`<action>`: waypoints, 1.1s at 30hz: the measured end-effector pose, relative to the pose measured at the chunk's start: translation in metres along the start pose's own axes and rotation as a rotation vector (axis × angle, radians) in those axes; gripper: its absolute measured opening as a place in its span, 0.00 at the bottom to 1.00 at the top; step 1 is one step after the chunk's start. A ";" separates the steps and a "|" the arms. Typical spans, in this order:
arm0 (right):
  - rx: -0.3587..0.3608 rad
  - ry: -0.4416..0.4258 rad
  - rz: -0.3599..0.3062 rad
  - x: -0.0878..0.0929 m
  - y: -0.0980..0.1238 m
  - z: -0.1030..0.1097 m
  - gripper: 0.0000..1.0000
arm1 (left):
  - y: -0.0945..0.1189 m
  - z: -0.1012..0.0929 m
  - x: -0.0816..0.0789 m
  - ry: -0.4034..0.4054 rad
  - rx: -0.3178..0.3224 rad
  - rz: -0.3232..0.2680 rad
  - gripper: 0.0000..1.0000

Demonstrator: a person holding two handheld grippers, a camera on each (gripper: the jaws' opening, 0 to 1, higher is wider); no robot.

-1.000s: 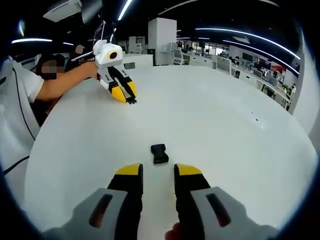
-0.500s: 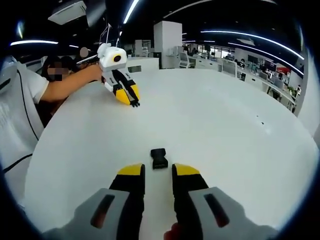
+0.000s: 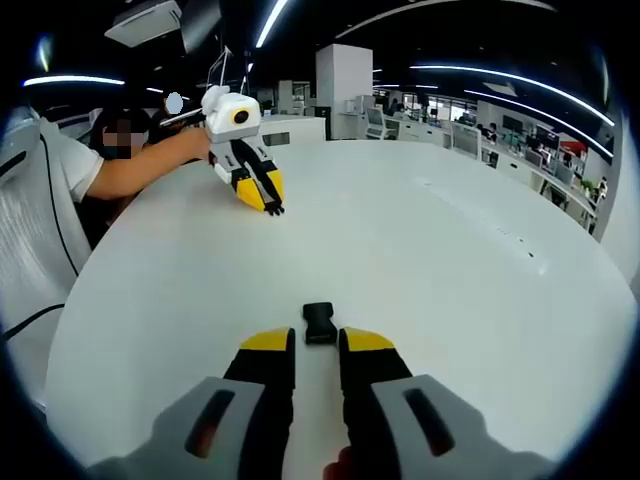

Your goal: Snap the two parts of the plastic buckle together until the buckle closes and remains connected.

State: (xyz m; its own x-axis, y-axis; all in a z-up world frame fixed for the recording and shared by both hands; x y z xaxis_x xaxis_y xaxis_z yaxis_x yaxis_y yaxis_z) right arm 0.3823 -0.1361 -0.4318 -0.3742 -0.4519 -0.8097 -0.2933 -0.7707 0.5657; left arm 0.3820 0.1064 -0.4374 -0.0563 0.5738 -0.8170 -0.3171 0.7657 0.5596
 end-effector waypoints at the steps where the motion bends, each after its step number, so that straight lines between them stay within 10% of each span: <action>1: -0.002 0.001 0.000 0.000 0.000 0.000 0.17 | 0.000 0.000 0.000 0.000 0.000 0.000 0.13; 33: 0.007 -0.012 -0.006 0.002 0.005 -0.003 0.14 | 0.002 0.001 0.003 -0.029 0.038 -0.026 0.15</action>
State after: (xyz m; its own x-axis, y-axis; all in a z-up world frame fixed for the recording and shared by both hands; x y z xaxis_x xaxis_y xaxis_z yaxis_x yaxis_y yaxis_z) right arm 0.3825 -0.1421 -0.4315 -0.3831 -0.4421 -0.8110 -0.3014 -0.7701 0.5622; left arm 0.3822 0.1101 -0.4383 -0.0206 0.5614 -0.8273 -0.2814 0.7908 0.5436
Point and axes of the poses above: the point that each gripper's makers call its tool centre point, and the gripper's own axes: y roughly backward along the fingers, z roughly to its left, x roughly out of its underside, the point moved 4 cm from there along y, roughly backward along the fingers, and after that the axes turned 13 degrees about -y, right-handed, at the moved point
